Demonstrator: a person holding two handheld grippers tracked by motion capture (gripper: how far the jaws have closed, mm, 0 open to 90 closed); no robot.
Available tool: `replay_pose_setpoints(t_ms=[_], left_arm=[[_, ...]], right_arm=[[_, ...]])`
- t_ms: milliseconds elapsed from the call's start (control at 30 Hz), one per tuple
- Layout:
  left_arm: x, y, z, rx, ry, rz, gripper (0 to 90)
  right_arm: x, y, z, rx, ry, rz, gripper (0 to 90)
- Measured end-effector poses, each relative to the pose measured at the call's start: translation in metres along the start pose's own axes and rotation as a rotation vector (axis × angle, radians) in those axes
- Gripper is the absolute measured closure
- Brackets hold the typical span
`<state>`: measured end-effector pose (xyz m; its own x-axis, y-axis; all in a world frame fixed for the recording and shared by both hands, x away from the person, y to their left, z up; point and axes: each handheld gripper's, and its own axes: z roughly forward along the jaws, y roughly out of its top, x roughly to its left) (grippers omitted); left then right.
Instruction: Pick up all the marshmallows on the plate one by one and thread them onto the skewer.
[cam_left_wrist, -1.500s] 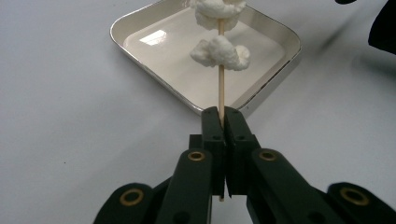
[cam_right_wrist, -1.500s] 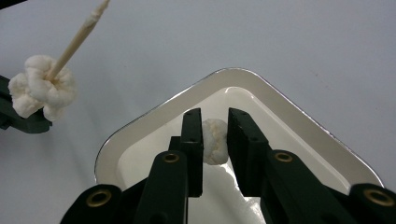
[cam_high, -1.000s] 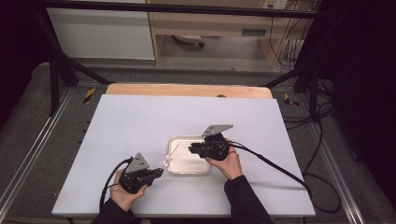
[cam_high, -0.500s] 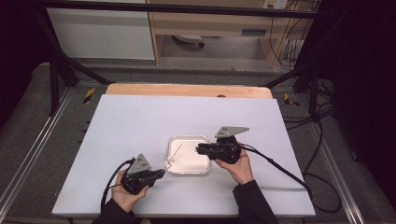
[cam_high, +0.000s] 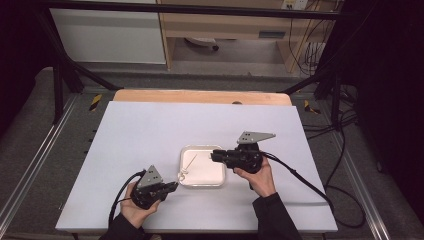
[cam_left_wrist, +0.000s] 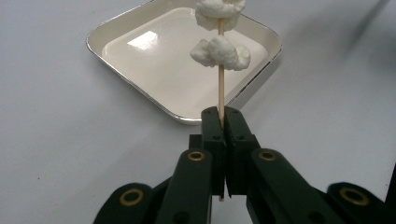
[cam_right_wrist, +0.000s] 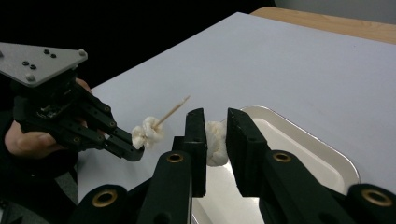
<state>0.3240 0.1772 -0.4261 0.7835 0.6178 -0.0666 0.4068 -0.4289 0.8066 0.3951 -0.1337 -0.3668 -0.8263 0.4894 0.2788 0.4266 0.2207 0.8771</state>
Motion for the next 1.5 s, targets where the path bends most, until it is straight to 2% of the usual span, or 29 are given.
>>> replay_pose_setpoints(t_ms=[233, 300, 567, 733, 1500], left_arm=[[-0.002, 0.001, 0.001, -0.001, 0.005, 0.016, 88.5], [-0.004, 0.001, 0.0, 0.012, 0.005, -0.001, 88.5], [-0.007, 0.002, 0.001, 0.006, -0.005, 0.018, 88.5], [-0.008, 0.002, 0.0, 0.003, -0.006, 0.022, 88.5], [-0.01, 0.001, 0.002, 0.012, -0.009, 0.035, 88.6]], right_arm=[[0.001, 0.004, -0.001, -0.023, 0.018, 0.016, 78.9], [0.002, 0.006, -0.001, -0.029, 0.022, 0.016, 78.9], [0.003, 0.01, 0.001, -0.05, 0.039, 0.025, 79.2], [0.003, 0.012, 0.004, -0.068, 0.063, 0.05, 79.1], [0.002, 0.002, 0.022, -0.041, 0.117, 0.091, 78.7]])
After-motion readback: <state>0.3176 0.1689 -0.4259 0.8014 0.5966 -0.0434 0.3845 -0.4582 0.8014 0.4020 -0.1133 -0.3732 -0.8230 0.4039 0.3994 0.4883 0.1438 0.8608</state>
